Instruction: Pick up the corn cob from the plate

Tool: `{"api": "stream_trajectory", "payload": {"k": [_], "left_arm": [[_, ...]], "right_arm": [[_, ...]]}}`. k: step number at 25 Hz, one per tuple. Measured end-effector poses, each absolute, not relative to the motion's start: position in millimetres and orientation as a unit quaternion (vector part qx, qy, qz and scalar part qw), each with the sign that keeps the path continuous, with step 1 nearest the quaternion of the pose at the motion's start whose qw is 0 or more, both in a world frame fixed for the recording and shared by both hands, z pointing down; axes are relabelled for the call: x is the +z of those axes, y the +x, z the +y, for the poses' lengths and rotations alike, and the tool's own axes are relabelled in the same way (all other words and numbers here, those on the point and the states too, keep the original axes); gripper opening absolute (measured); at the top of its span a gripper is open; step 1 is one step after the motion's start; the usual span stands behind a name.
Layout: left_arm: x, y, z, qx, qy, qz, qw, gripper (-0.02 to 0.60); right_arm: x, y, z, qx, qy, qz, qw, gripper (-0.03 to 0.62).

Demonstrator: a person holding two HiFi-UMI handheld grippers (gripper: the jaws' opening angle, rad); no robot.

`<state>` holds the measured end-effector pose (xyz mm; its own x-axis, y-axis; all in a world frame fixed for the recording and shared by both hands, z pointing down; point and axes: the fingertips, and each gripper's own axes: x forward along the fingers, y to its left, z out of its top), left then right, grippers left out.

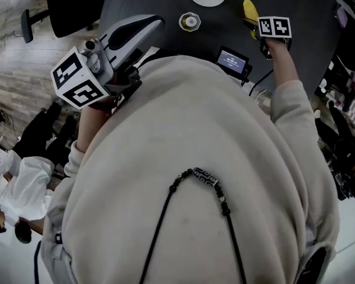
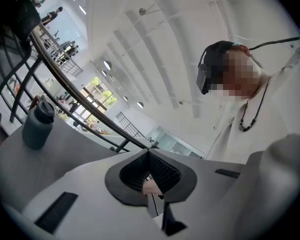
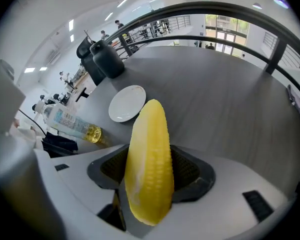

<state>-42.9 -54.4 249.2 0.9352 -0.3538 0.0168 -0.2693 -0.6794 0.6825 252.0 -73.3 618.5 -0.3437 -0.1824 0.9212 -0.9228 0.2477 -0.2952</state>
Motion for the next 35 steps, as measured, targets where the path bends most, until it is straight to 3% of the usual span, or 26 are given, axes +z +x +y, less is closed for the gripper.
{"api": "stream_trajectory", "payload": {"k": [13,18,24,35], "left_arm": [[237,24,-73,-0.011,0.943,-0.048,0.330,0.002],[245,43,-81,0.029,0.946,-0.035,0.321,0.002],[242,59,-92,0.041,0.950,-0.014,0.309,0.002],[186,74,-84,-0.024,0.967,0.059,0.248,0.002]], "right_arm": [[499,306,-25,0.441,0.528,-0.692,0.221,0.258],[432,299,-30,0.401,0.540,-0.724,0.155,0.258],[329,274,-35,0.345,0.520,-0.782,-0.002,0.259],[165,222,-45,0.212,0.449,-0.859,-0.127,0.259]]}}
